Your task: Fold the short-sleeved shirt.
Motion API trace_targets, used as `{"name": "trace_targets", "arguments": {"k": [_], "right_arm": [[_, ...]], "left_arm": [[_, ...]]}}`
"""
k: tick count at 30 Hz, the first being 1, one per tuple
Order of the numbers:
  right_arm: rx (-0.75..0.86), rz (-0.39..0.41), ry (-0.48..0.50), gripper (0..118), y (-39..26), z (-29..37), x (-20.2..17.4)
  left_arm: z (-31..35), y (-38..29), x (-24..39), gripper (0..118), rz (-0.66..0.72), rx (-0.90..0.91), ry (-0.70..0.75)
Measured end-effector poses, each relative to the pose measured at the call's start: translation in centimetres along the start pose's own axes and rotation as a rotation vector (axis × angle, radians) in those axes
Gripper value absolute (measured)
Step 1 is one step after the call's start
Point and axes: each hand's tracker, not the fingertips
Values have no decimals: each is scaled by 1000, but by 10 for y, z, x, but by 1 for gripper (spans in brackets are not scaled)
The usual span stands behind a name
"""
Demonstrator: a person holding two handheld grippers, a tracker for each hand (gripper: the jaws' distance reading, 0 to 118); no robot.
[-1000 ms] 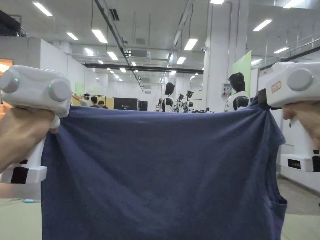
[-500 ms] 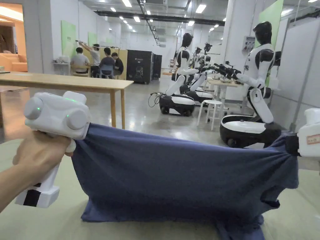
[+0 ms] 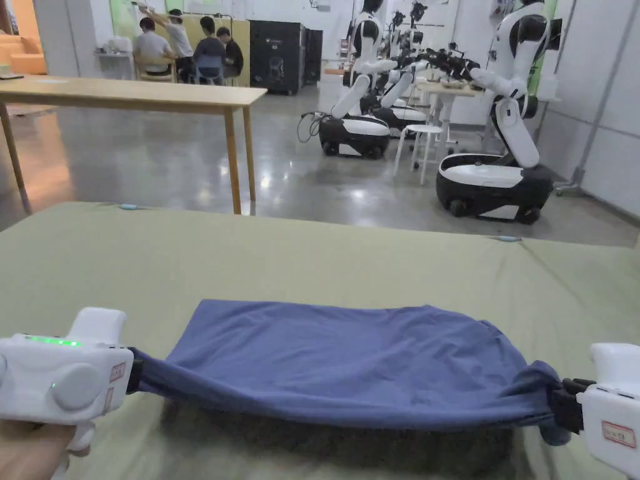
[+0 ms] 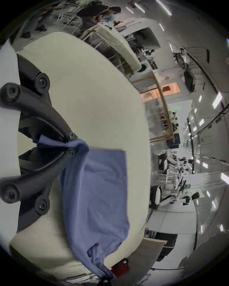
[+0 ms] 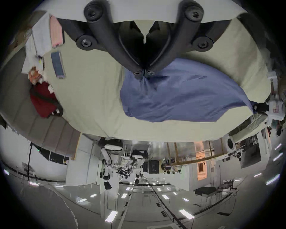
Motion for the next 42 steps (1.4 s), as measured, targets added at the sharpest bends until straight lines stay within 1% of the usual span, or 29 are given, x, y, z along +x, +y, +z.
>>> {"name": "trace_targets", "arguments": {"k": [4,8,10,16,19,21,22,23,24,25,26,27,28,30,32,33,34,35,36,37,38,41,42], "right_arm": [[-6,-1,16,1,-43,42,-1],[-11,-42,28,1,-77,73,4],[-20,-54,34,1,-92,84,4],[-54,-73,28,1,-117,92,7],[-81,-114,46,1,-123,86,11],[-100,-116,46,3,-127,78,10],[-111,-114,52,8,-128,76,10],[-117,-121,54,25,-129,75,11],[-120,-132,56,76,-130,74,11],[-128,-140,51,111,-131,72,13],[-147,-155,41,118,-132,70,14],[-150,-160,24,117,-133,70,14],[-88,-158,23,117,-136,74,17],[-115,-148,-4,117,-139,73,19],[-94,-146,-24,116,-142,75,22],[-82,-150,-33,116,-137,80,23],[-48,-160,-45,111,-137,84,25],[-3,-176,-57,97,-138,90,27],[16,-187,-64,51,-138,93,29],[15,-195,-74,12,-135,94,30],[38,-204,-86,1,-137,96,32],[11,-208,-65,1,-139,94,36],[4,-208,-67,1,-142,92,36]], "left_arm": [[37,-45,-12,1,22,-21,-47],[76,-80,-17,1,-40,0,-53],[87,-93,-23,1,-18,-3,-74],[94,-120,-23,1,-12,-48,-109],[85,-127,-22,1,-26,-78,-119],[81,-130,-20,1,-26,-97,-124],[79,-132,-20,4,-22,-102,-130],[78,-133,-21,11,-17,-106,-138],[77,-134,-20,43,-14,-110,-149],[77,-135,-21,80,-10,-116,-152],[76,-135,-22,104,-4,-125,-153],[78,-136,-23,107,4,-141,-128],[84,-136,-25,106,8,-106,-120],[96,-132,-30,105,17,-74,-92],[107,-129,-38,102,50,-37,-81],[114,-126,-41,100,64,-23,-78],[121,-125,-44,84,83,11,-75],[126,-124,-48,58,102,23,-65],[131,-121,-49,12,125,42,-55],[133,-121,-51,1,128,37,-63],[133,-120,-53,1,123,28,-77],[126,-123,-53,1,123,0,-115],[122,-125,-52,5,116,-18,-139]]}}
